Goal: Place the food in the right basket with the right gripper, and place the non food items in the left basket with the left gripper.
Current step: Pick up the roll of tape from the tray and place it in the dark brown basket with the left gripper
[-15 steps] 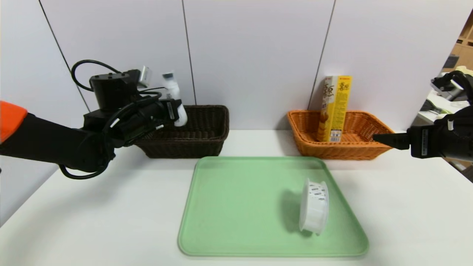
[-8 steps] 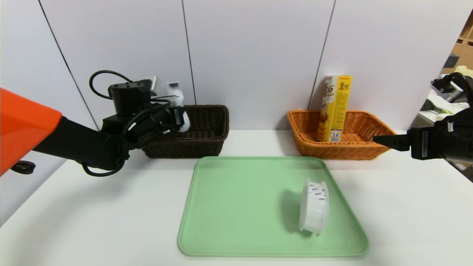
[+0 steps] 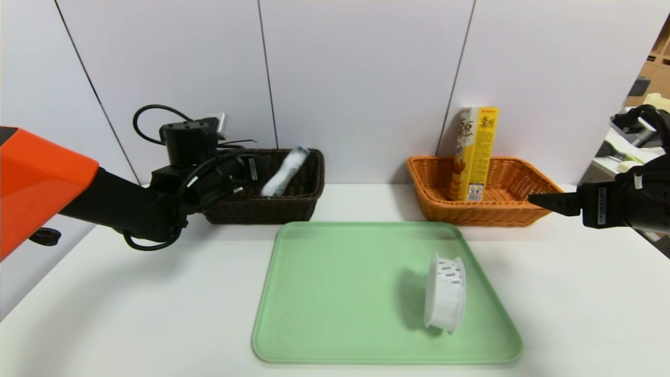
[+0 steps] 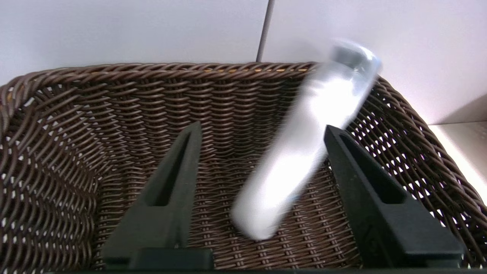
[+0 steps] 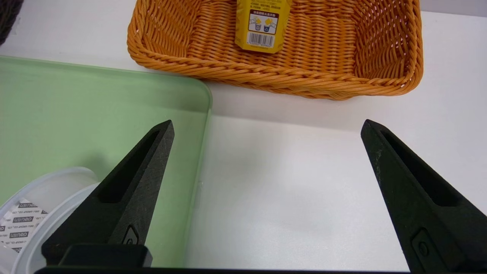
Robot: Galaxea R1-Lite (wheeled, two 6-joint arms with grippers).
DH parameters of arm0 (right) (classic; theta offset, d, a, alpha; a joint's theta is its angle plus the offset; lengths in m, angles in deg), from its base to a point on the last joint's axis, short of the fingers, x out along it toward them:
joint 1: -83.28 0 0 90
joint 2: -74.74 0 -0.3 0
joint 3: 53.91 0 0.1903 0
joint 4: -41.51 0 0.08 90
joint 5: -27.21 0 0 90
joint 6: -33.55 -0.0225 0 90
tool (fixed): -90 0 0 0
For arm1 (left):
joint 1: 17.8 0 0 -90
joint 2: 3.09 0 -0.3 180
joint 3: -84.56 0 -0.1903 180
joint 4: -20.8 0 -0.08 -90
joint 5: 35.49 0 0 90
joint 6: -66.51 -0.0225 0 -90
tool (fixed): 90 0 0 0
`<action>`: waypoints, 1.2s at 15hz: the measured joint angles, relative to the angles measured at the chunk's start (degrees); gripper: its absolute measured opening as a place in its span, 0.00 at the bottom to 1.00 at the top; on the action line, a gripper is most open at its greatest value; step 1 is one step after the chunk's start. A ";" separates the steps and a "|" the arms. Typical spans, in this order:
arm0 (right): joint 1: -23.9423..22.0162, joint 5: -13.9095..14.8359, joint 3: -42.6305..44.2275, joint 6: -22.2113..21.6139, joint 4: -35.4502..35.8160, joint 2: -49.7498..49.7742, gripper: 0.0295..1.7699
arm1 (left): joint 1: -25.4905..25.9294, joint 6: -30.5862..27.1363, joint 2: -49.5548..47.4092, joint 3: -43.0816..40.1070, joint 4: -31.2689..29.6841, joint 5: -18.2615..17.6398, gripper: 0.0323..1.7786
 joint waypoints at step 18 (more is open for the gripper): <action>-0.09 0.29 0.02 0.06 -0.17 0.77 0.96 | -17.74 -2.71 -17.01 10.59 41.22 -1.78 0.93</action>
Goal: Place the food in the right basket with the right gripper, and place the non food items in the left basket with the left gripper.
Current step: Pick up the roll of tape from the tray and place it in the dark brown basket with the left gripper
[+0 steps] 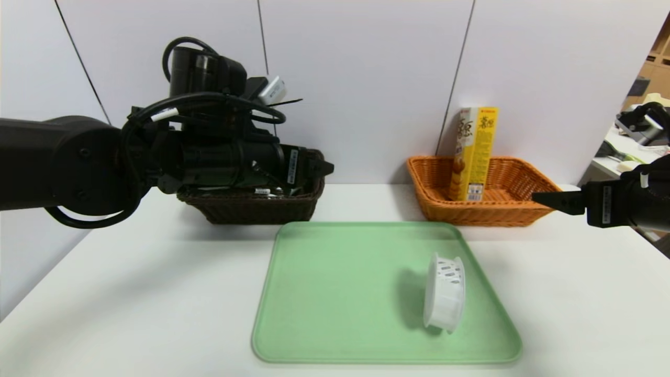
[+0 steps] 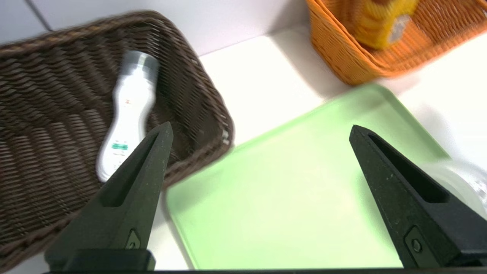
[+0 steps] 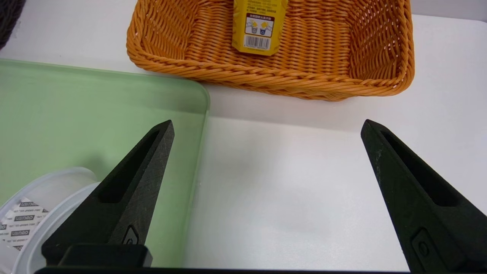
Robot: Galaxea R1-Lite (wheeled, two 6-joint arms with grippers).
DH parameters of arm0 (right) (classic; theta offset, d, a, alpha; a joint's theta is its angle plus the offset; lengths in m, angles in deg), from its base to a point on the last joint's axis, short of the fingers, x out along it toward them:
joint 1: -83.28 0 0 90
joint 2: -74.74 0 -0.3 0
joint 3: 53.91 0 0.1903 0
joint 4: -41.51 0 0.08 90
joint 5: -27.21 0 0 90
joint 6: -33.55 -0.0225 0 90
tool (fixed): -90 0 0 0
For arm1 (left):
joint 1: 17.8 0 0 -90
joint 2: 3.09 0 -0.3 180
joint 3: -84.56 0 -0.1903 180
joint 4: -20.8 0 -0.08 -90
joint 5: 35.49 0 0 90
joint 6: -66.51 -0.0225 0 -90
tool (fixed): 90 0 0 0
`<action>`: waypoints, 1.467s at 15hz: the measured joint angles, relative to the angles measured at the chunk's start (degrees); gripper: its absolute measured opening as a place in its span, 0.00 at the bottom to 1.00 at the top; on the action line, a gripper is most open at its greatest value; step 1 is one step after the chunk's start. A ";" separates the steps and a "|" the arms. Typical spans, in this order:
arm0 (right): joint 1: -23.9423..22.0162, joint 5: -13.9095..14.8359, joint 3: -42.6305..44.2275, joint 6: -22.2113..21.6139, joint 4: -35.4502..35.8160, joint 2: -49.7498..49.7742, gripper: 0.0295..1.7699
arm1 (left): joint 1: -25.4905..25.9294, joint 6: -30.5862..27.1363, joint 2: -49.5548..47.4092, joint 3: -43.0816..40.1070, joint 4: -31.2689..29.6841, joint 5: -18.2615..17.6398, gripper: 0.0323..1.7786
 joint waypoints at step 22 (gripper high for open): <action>-0.05 0.23 -3.11 -0.56 0.15 -1.84 0.96 | -21.43 2.84 16.76 36.74 43.15 9.11 0.95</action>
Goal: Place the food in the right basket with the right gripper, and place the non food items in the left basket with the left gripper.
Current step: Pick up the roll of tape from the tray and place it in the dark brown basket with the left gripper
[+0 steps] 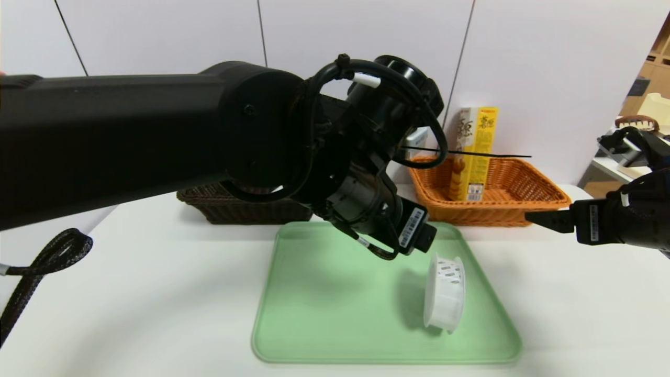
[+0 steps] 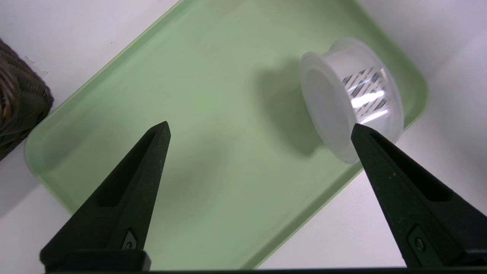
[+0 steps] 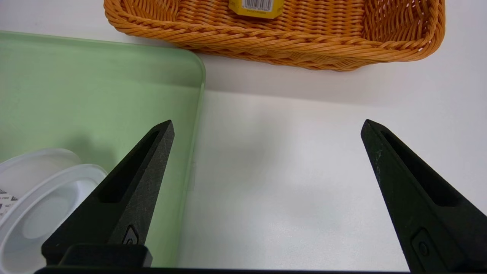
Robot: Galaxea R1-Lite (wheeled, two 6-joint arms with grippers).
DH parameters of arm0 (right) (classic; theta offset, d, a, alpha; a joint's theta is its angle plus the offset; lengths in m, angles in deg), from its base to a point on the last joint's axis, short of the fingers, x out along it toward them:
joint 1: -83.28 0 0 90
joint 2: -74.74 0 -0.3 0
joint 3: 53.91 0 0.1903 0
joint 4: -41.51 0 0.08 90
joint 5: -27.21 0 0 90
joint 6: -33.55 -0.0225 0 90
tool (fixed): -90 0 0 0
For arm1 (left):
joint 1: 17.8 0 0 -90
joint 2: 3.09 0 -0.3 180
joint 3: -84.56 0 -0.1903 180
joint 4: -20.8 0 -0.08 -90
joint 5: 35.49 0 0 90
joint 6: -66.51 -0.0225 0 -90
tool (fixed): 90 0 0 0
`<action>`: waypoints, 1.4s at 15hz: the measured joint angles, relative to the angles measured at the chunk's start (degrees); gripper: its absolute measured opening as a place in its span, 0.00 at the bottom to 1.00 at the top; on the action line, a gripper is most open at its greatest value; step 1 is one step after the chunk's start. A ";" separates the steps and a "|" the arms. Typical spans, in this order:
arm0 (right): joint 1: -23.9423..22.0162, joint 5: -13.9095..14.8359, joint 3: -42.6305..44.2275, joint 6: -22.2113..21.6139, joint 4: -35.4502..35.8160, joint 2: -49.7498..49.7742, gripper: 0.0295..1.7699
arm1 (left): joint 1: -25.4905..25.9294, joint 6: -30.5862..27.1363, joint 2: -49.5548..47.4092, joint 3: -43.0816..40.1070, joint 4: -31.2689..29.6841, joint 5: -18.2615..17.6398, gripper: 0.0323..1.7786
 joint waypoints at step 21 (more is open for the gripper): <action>-1.55 0.24 -4.56 -0.38 0.10 2.17 0.96 | -10.13 11.28 8.24 0.20 -7.78 11.42 0.95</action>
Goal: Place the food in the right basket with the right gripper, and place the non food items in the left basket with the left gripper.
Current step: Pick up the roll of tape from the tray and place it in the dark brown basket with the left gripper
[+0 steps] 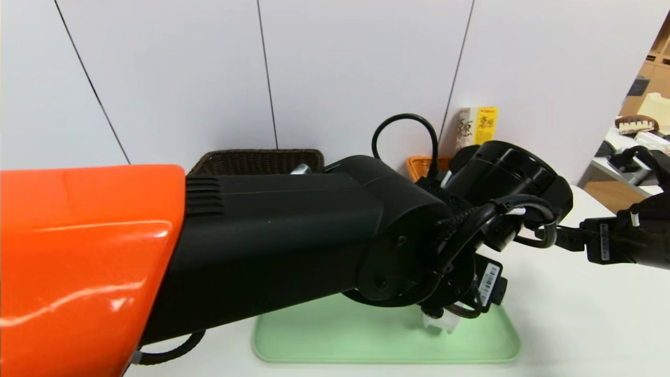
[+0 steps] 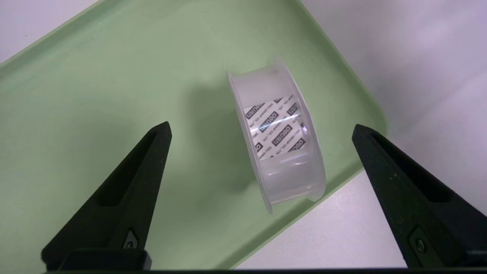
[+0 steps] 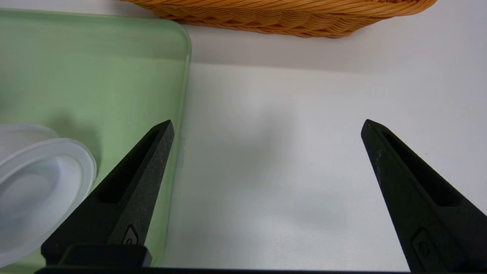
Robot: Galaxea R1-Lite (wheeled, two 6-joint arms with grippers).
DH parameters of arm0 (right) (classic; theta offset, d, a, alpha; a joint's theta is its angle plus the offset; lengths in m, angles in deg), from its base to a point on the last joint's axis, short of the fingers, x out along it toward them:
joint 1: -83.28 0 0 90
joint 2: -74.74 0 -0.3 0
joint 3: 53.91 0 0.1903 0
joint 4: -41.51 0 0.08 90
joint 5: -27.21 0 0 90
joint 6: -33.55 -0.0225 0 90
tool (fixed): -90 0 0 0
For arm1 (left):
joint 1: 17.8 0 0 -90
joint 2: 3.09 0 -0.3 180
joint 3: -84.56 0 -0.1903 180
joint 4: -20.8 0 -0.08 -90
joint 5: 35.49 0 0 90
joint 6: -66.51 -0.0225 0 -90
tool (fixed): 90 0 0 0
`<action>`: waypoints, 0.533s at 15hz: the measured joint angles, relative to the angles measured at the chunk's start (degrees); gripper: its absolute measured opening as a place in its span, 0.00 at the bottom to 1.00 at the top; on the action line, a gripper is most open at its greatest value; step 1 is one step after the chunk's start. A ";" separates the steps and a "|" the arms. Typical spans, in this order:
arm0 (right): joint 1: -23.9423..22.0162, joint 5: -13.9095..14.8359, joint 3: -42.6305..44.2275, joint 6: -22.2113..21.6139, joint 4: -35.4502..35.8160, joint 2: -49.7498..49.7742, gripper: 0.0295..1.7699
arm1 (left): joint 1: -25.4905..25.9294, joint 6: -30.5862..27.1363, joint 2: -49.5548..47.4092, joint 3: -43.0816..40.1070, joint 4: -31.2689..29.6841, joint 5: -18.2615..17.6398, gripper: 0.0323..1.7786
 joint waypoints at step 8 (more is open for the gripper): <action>-0.02 -0.06 -0.09 -0.06 0.01 0.01 0.96 | -0.01 0.06 4.46 0.00 -0.52 2.15 0.95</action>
